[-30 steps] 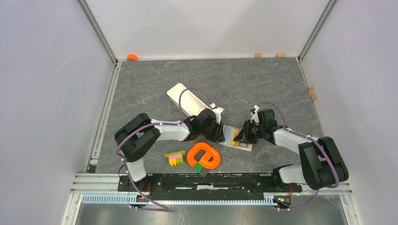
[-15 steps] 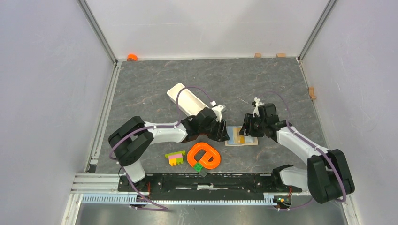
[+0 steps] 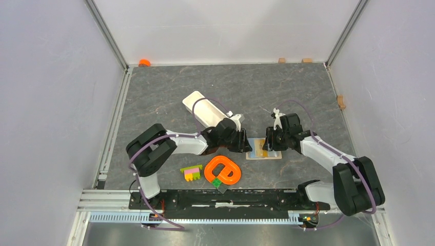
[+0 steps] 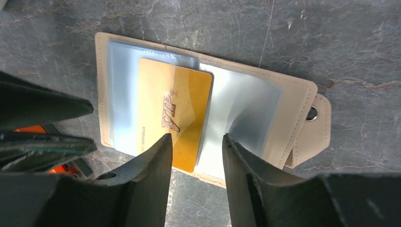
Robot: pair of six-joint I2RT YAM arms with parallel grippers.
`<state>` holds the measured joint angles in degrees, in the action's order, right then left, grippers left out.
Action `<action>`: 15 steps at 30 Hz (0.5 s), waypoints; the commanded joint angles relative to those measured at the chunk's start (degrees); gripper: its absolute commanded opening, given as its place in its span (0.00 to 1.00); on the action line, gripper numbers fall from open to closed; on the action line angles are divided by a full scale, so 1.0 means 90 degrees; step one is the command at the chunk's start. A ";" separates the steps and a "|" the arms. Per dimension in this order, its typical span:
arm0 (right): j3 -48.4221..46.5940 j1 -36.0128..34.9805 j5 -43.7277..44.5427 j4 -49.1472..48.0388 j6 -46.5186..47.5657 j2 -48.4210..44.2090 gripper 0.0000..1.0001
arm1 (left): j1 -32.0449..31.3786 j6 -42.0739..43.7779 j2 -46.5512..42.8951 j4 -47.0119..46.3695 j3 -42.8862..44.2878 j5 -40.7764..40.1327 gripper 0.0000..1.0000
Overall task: Put the credit cards into the card holder
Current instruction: Insert the credit card into the card holder.
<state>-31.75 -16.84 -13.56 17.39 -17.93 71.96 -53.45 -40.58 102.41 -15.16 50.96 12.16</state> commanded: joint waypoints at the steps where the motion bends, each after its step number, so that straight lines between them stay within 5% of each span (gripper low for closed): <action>1: 0.0081 -0.0107 -0.0106 -0.0156 0.0099 0.0134 0.47 | 0.0080 -0.0609 0.0370 -0.0620 -0.0010 0.0039 0.46; 15: -0.0255 -0.0782 -0.0391 -0.0564 -0.0257 0.0227 0.39 | 0.0080 -0.0399 0.0478 -0.0494 -0.0037 -0.0023 0.40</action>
<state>-31.38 -22.33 -16.21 14.68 -19.49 73.63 -52.73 -43.70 106.26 -17.74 50.92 12.36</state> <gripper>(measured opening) 0.395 0.403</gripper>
